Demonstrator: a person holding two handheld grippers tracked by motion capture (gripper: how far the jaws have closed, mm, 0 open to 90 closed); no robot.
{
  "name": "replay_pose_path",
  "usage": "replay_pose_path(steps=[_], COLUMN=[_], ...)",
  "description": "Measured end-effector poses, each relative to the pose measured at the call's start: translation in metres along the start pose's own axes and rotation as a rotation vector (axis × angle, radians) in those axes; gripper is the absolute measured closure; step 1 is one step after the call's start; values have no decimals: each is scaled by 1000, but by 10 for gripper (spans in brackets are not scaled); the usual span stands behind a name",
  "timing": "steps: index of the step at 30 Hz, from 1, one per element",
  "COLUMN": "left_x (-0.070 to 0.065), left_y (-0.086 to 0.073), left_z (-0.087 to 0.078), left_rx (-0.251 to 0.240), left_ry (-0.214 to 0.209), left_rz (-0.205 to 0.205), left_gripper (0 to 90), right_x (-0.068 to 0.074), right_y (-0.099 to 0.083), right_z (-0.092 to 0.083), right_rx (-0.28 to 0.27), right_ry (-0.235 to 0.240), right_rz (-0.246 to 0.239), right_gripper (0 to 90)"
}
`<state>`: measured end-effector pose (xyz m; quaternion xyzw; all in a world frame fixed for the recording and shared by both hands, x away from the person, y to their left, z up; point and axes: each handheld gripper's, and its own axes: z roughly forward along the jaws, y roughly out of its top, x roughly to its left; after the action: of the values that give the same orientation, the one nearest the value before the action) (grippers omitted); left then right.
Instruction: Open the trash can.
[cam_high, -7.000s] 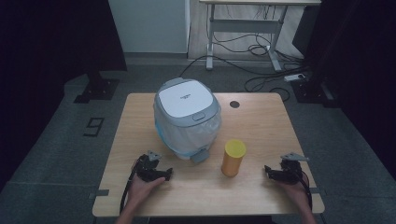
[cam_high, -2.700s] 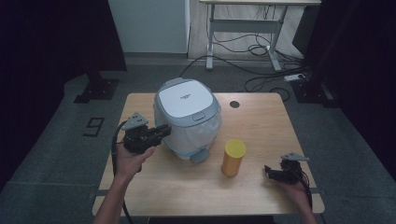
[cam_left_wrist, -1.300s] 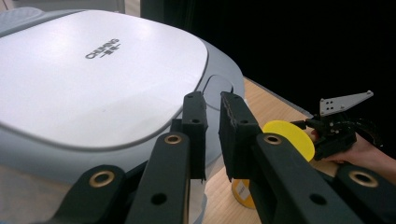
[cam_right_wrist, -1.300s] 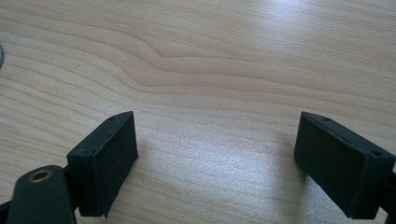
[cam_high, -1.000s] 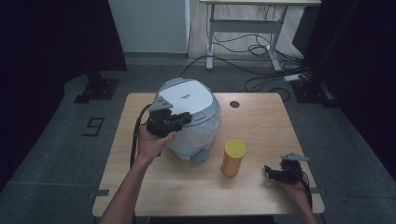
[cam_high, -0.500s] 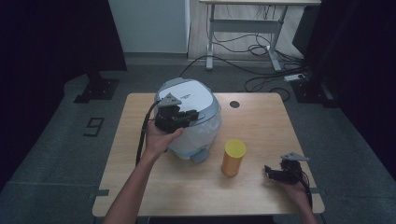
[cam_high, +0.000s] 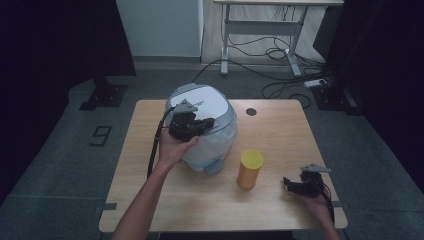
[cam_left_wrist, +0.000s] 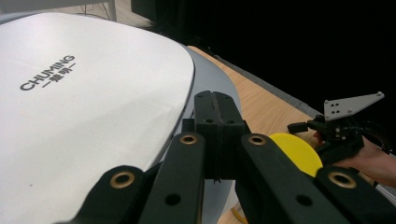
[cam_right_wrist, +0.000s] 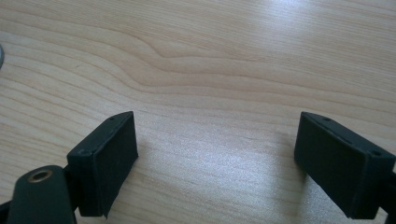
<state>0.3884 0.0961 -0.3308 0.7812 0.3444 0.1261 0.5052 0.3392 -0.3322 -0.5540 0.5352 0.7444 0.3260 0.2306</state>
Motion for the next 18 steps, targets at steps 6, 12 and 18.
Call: replay_pose_path(steps=[6, 12, 18], left_x=[-2, -4, -3], left_y=[0, 0, 0], left_z=[2, 4, 4], left_rx=[5, 18, 15], left_ry=[-5, 1, -12], left_rz=[5, 13, 2], left_gripper=[900, 900, 900], right_x=[0, 0, 0], right_y=[0, 0, 0], right_z=[0, 0, 0], right_rx=[0, 0, 0], right_ry=[0, 0, 0], right_rz=[0, 0, 0], right_gripper=[128, 128, 128])
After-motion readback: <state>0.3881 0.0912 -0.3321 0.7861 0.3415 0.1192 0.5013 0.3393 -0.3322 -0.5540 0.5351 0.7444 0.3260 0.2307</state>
